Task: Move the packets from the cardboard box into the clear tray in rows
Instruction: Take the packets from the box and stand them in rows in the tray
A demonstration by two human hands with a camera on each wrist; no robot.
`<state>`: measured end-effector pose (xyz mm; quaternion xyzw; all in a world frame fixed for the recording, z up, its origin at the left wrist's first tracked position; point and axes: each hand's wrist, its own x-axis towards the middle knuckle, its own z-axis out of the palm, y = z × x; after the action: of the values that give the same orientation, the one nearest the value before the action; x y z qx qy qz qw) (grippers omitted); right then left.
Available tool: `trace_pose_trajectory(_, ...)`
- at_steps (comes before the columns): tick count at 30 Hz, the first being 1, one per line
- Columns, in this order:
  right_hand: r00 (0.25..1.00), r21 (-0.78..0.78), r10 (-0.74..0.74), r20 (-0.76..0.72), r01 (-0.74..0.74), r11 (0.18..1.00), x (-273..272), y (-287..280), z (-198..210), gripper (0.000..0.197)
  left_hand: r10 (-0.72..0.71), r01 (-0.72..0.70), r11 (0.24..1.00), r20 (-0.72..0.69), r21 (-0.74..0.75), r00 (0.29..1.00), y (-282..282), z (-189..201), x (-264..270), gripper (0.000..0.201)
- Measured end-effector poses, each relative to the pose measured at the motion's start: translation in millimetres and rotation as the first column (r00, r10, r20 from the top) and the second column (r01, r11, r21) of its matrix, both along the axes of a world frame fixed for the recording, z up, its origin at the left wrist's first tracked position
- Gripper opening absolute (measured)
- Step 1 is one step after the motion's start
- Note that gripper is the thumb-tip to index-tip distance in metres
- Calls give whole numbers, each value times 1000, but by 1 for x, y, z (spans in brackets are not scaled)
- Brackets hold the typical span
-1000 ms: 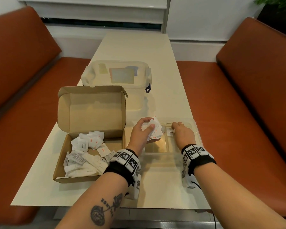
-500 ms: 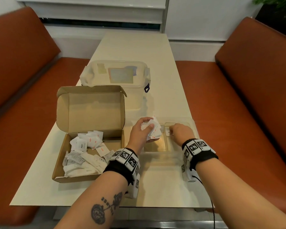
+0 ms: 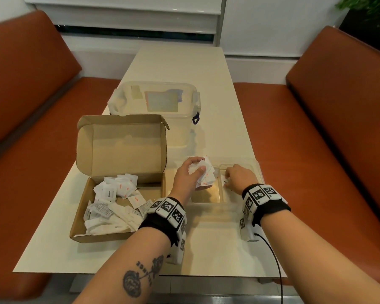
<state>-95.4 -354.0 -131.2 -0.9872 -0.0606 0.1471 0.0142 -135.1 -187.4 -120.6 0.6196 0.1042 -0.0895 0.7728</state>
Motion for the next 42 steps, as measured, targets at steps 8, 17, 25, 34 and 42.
trace_pose_trajectory(8, 999, -34, 22, -29, -23, 999, -4, 7, 8, 35, -10, 10, 1000, -2, 15, 1000, -1, -1, 1, 20)
trace_pose_trajectory(17, 998, -41, -1, -63, -2, 999, -4, 2, 10, 21, -16, 16, 1000, 14, -3, 1000, -1, -4, 2, 17)
trace_pose_trajectory(25, 997, -106, 80, 11, -78, 991, -14, 7, 7, 21, -24, 24, 1000, 21, 6, 1000, -1, -6, 3, 17)
trace_pose_trajectory(34, 994, 83, -108, -26, 110, 990, -9, 3, 10, 25, -32, 32, 999, 23, 23, 999, 0, -8, 4, 17)
trace_pose_trajectory(42, 962, 283, -226, 152, 177, 943, -1, -5, 23, 10, -43, 41, 997, 36, 61, 998, 0, -8, 4, 18)
